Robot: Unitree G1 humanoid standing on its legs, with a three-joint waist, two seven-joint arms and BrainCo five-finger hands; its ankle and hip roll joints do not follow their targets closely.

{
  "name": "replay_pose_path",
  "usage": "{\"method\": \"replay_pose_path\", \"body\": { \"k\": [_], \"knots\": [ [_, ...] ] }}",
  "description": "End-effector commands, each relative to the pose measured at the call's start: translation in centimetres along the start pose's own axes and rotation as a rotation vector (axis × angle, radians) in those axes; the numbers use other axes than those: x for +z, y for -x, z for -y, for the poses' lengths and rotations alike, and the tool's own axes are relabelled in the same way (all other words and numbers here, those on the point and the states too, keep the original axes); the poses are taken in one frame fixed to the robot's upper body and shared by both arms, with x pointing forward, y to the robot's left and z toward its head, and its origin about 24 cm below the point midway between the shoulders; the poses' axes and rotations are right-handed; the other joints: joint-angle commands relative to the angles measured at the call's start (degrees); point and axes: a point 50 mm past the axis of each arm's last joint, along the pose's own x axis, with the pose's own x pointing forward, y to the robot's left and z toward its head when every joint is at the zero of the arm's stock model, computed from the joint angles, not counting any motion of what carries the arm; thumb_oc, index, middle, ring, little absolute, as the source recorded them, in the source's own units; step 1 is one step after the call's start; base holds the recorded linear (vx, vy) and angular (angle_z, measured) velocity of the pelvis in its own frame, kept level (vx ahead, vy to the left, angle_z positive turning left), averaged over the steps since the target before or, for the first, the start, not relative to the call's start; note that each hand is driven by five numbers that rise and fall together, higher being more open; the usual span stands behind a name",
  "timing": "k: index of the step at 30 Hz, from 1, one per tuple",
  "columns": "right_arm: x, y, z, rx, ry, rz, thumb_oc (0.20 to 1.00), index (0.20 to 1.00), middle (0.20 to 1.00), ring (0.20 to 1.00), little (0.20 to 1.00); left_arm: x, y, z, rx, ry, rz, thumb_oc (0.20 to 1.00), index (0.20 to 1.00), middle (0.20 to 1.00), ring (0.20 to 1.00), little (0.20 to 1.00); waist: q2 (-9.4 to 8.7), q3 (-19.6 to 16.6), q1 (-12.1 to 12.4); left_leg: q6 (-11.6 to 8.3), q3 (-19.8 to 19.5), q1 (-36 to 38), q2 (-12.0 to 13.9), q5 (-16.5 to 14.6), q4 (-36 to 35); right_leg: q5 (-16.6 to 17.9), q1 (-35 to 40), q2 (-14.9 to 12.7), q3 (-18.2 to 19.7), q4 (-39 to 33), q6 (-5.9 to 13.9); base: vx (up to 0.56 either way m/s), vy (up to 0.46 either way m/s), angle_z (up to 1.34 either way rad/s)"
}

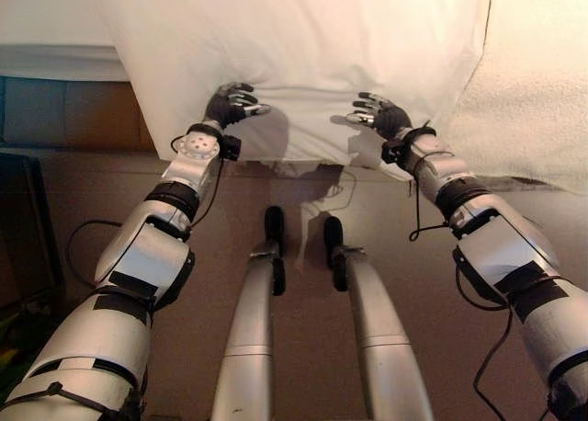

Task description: Make the bed

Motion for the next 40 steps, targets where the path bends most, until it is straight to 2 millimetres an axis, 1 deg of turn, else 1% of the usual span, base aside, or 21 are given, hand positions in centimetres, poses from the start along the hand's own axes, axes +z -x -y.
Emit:
{"method": "replay_pose_path", "body": {
  "k": [1,3,5,9,10,11,12,13,14,17,19,20,23,24,25,26,27,33,34,37,40],
  "knots": [
    [-3.5,1.3,2.8,-0.156,-0.052,-0.067,1.000,1.000,1.000,1.000,1.000,-4.0,1.2,-3.5,0.201,-0.059,-0.139,1.000,1.000,1.000,1.000,1.000,-0.63,-3.00,0.44,-2.74,2.13,8.91,0.19,-7.11,-1.90,2.11,7.93,-1.44,0.84,-10.05,5.34,0.03,-0.040,0.00],
    [-4.2,1.6,3.3,-0.184,-0.055,-0.082,1.000,1.000,1.000,1.000,1.000,-4.8,1.6,-3.7,0.216,-0.076,-0.160,1.000,1.000,1.000,1.000,1.000,-0.58,-2.93,0.34,-2.84,2.16,10.84,0.20,-6.73,-3.56,2.44,9.70,-1.35,1.03,-11.57,5.40,0.02,-0.016,0.00],
    [-7.5,3.2,5.1,-0.274,-0.096,-0.158,1.000,1.000,1.000,1.000,1.000,-8.6,3.2,-4.0,0.270,-0.038,-0.268,1.000,1.000,1.000,1.000,1.000,-0.14,-3.84,0.41,-3.46,2.05,15.83,-0.14,-4.83,-9.57,4.12,14.84,-1.18,1.21,-17.26,5.84,0.07,-0.046,-0.01],
    [-12.4,6.0,6.6,-0.378,-0.132,-0.272,1.000,1.000,1.000,1.000,1.000,-13.7,6.1,-2.5,0.277,0.040,-0.407,1.000,1.000,1.000,1.000,1.000,0.61,-4.74,0.76,-4.13,1.40,24.63,-0.78,-1.13,-18.87,6.65,23.88,-0.99,1.03,-26.07,6.57,0.08,-0.051,0.03],
    [-13.6,6.8,6.9,-0.388,-0.131,-0.302,1.000,1.000,1.000,1.000,1.000,-14.7,6.9,-2.3,0.271,0.043,-0.436,1.000,1.000,1.000,1.000,1.000,0.74,-5.11,0.77,-4.20,1.05,27.13,-0.94,-0.31,-20.95,7.11,26.34,-0.92,1.02,-28.07,6.66,0.07,-0.036,0.08],
    [-13.7,6.9,6.9,-0.389,-0.131,-0.304,1.000,1.000,1.000,1.000,1.000,-14.8,6.9,-2.2,0.270,0.043,-0.438,1.000,1.000,1.000,1.000,1.000,0.75,-5.00,0.76,-4.21,0.99,27.61,-0.95,-0.15,-21.34,7.22,26.80,-0.93,0.97,-28.42,6.66,0.14,-0.061,0.13],
    [-17.3,8.9,6.2,-0.402,-0.168,-0.392,1.000,1.000,1.000,1.000,1.000,-17.8,9.3,-1.2,0.264,0.084,-0.531,1.000,1.000,1.000,1.000,1.000,0.74,-6.24,0.98,-4.22,0.12,33.01,-0.65,1.56,-26.86,8.22,31.65,-0.72,0.98,-32.14,6.69,0.15,-0.059,0.12],
    [-18.7,9.9,6.0,-0.400,-0.170,-0.429,1.000,1.000,1.000,1.000,1.000,-19.0,10.4,-1.0,0.261,0.090,-0.567,1.000,1.000,1.000,1.000,1.000,0.69,-6.80,0.98,-4.21,-0.06,35.77,-0.57,2.35,-29.16,8.85,34.45,-0.80,0.79,-34.26,6.79,0.23,-0.074,0.09],
    [-21.1,11.4,4.9,-0.392,-0.186,-0.501,1.000,1.000,1.000,1.000,1.000,-21.1,12.5,0.1,0.220,0.080,-0.639,1.000,1.000,1.000,1.000,1.000,0.60,-8.20,1.05,-3.78,-0.43,39.06,-0.03,3.30,-32.68,9.62,37.42,-0.63,0.77,-36.71,6.90,0.14,-0.030,0.04],
    [-22.7,12.6,4.0,-0.373,-0.179,-0.552,1.000,1.000,1.000,1.000,1.000,-22.2,13.8,0.6,0.208,0.088,-0.674,1.000,1.000,1.000,1.000,1.000,0.43,-8.50,1.24,-3.78,-0.55,42.42,0.39,4.56,-35.91,10.39,40.42,-0.50,0.69,-38.82,6.94,0.09,-0.028,-0.02],
    [-26.7,16.4,2.0,-0.349,-0.205,-0.685,1.000,1.000,1.000,1.000,1.000,-25.1,17.8,2.6,0.121,0.114,-0.776,1.000,1.000,1.000,1.000,1.000,0.26,-11.29,1.10,-3.99,-1.01,47.75,1.29,6.60,-41.20,11.91,45.24,-0.47,1.58,-43.16,6.78,0.12,-0.031,-0.01],
    [-26.8,16.4,2.0,-0.349,-0.205,-0.686,1.000,1.000,1.000,1.000,1.000,-25.1,17.9,2.6,0.120,0.114,-0.777,1.000,1.000,1.000,1.000,1.000,0.26,-11.28,1.10,-3.99,-1.02,47.84,1.30,6.57,-41.20,11.97,45.41,-0.46,1.57,-43.32,6.78,0.07,-0.016,0.00],
    [-29.1,19.1,0.5,-0.320,-0.217,-0.781,1.000,1.000,1.000,1.000,1.000,-26.5,20.5,4.8,0.019,0.148,-0.831,1.000,1.000,1.000,1.000,1.000,0.24,-13.26,0.97,-4.16,-1.44,49.64,1.32,6.58,-41.20,12.74,48.42,-0.61,1.61,-45.38,6.66,0.04,0.001,0.02],
    [-30.2,20.7,0.0,-0.295,-0.195,-0.833,1.000,1.000,1.000,1.000,1.000,-27.1,22.2,6.0,-0.048,0.161,-0.868,1.000,1.000,1.000,1.000,1.000,0.40,-14.47,0.84,-4.05,-1.69,51.17,1.56,6.35,-41.20,12.62,50.04,-0.55,1.61,-45.49,6.58,0.04,0.009,0.03],
    [-30.2,20.8,0.0,-0.295,-0.195,-0.833,1.000,1.000,1.000,1.000,1.000,-27.1,22.2,6.0,-0.048,0.161,-0.868,1.000,1.000,1.000,1.000,1.000,0.40,-14.45,0.84,-4.05,-1.70,51.23,1.56,6.33,-41.20,12.63,50.12,-0.55,1.61,-45.52,6.58,0.07,0.031,0.05],
    [-31.2,22.5,-0.6,-0.260,-0.168,-0.891,1.000,1.000,1.000,1.000,1.000,-27.9,24.2,7.2,-0.123,0.166,-0.922,1.000,1.000,1.000,1.000,1.000,0.51,-15.62,0.72,-3.84,-1.71,53.09,1.65,6.08,-41.20,12.48,52.04,-0.59,1.97,-45.66,6.54,0.04,0.024,0.04],
    [-31.3,22.5,-0.6,-0.260,-0.168,-0.891,1.000,1.000,1.000,1.000,1.000,-27.9,24.2,7.2,-0.123,0.166,-0.922,1.000,1.000,1.000,1.000,1.000,0.51,-15.58,0.72,-3.84,-1.72,53.17,1.65,6.07,-41.20,12.49,52.13,-0.59,1.97,-45.70,6.54,0.06,0.040,0.03],
    [-33.8,27.5,-2.9,-0.087,-0.071,-1.077,1.000,1.000,1.000,1.000,1.000,-29.3,29.4,10.4,-0.353,0.112,-1.062,1.000,1.000,1.000,1.000,1.000,0.45,-19.86,0.82,-3.02,-2.04,58.06,1.28,4.16,-41.20,13.27,58.35,-1.74,2.11,-49.61,7.10,0.07,0.031,0.00],
    [-33.8,27.5,-2.9,-0.087,-0.071,-1.077,1.000,1.000,1.000,1.000,1.000,-29.3,29.4,10.4,-0.353,0.112,-1.062,1.000,1.000,1.000,1.000,1.000,0.45,-19.85,0.82,-3.02,-2.04,58.07,1.28,4.16,-41.20,13.27,58.35,-1.74,2.11,-49.62,7.10,0.09,0.027,-0.01],
    [-34.8,30.1,-4.4,-0.048,-0.074,-1.159,1.000,1.000,1.000,1.000,1.000,-29.7,32.5,12.0,-0.483,0.078,-1.144,1.000,1.000,1.000,1.000,1.000,0.38,-22.08,1.00,-2.42,-2.17,61.38,1.20,2.48,-41.20,12.69,61.94,-2.00,2.51,-50.57,7.12,0.10,0.019,-0.03],
    [-34.9,30.5,-4.7,-0.050,-0.078,-1.164,1.000,1.000,1.000,1.000,1.000,-29.8,33.3,12.3,-0.507,0.084,-1.168,1.000,1.000,1.000,1.000,1.000,0.25,-22.74,1.10,-1.86,-2.40,62.09,1.10,1.86,-41.20,12.50,62.84,-2.00,2.73,-51.08,7.08,0.05,0.007,0.01]
  ]
}}
